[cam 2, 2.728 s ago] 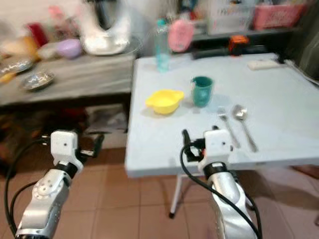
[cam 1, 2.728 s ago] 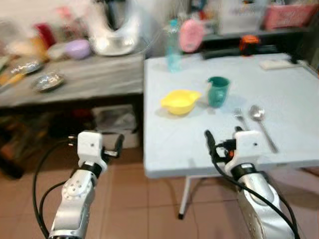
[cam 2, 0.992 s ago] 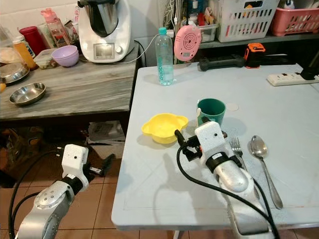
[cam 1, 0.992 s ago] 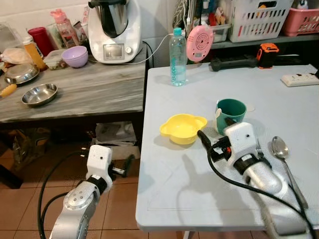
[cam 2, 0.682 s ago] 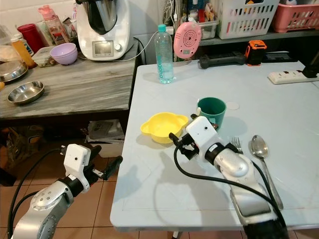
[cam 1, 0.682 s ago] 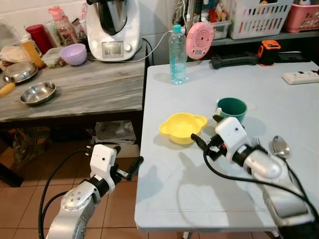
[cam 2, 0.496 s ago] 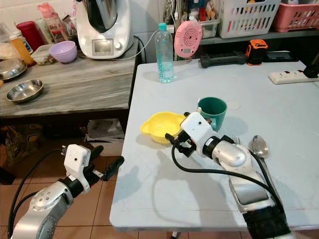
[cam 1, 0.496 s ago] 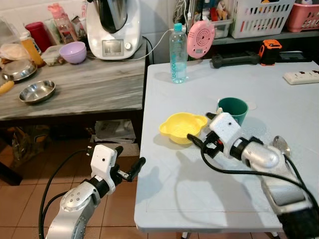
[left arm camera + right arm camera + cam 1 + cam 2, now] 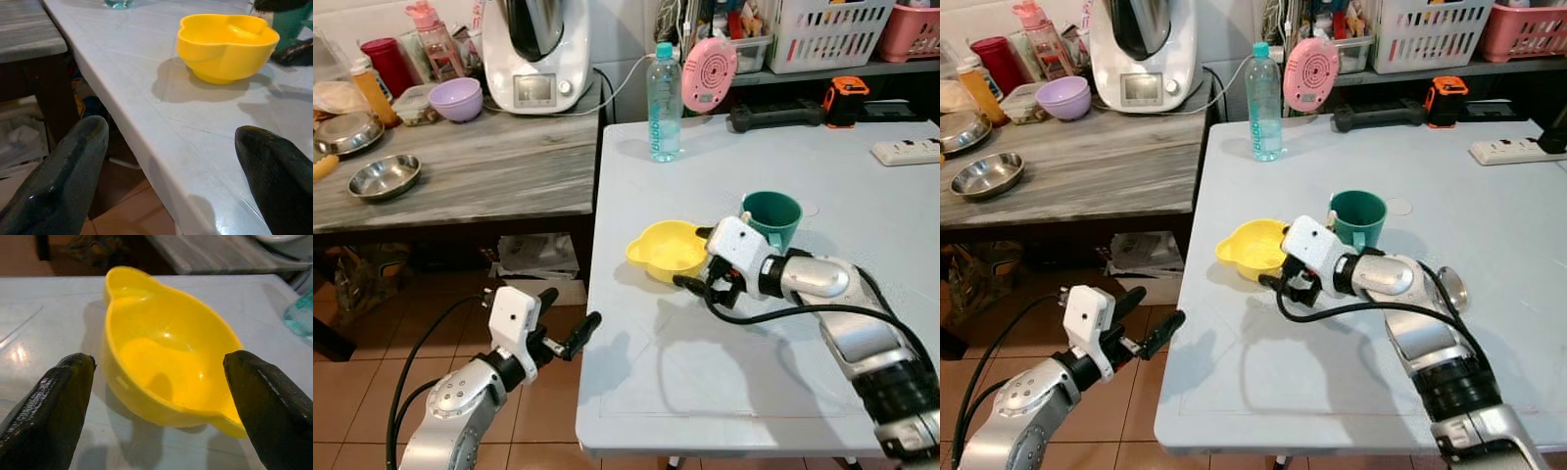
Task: Setting the table
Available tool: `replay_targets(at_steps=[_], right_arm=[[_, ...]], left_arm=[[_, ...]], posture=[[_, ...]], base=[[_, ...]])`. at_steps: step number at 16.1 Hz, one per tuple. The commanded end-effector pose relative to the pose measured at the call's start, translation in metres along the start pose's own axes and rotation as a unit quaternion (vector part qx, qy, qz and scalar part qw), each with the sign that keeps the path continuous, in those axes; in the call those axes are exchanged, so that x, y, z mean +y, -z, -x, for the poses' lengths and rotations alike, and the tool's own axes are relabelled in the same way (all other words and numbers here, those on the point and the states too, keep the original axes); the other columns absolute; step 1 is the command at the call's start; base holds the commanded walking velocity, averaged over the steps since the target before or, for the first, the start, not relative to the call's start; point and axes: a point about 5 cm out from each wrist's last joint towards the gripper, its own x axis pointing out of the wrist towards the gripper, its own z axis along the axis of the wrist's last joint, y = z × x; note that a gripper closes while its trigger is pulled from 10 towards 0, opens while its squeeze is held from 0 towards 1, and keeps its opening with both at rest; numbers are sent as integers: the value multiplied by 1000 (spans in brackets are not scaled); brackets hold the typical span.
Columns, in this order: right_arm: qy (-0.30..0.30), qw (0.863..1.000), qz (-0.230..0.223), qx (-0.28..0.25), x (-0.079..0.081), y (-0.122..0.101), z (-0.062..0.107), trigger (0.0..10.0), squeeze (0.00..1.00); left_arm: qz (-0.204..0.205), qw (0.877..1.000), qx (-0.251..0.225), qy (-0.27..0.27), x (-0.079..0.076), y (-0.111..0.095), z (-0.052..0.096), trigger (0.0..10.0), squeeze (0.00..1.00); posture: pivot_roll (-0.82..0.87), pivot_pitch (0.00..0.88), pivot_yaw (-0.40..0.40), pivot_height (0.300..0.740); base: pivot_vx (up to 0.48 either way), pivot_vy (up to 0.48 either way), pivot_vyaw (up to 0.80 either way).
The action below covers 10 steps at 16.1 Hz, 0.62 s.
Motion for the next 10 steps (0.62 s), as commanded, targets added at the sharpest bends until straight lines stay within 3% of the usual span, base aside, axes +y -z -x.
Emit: replay_targets(at_steps=[1, 5, 6, 7, 10], right_arm=[[-26, 999, 21, 4, 0, -1, -5, 10000, 0], [-71, 997, 23, -6, 0, -1, -17, 10000, 0], [-78, 997, 28, -9, -1, -1, -19, 3647, 0], [-75, 997, 28, -9, -2, 0, -21, 0, 0], [-104, 994, 40, -17, 5, -2, -26, 0, 0]], left_arm=[[-3, 1000, 9, -4, 4, 4, 4, 10000, 0], [-1, 1000, 17, 0, 3, 10, 2, 10000, 0], [-1, 1000, 19, 0, 2, 11, 2, 10000, 0], [-1, 1000, 20, 0, 2, 12, 2, 10000, 0], [-1, 1000, 28, 2, 0, 17, 1, 10000, 0]], posture=[[-60, 48, 99, 740], [-55, 50, 100, 740], [-51, 54, 100, 740], [-51, 54, 100, 740], [-53, 57, 99, 740]], base=[[0, 0, 0], [0, 0, 0], [0, 0, 0], [0, 0, 0], [0, 0, 0]])
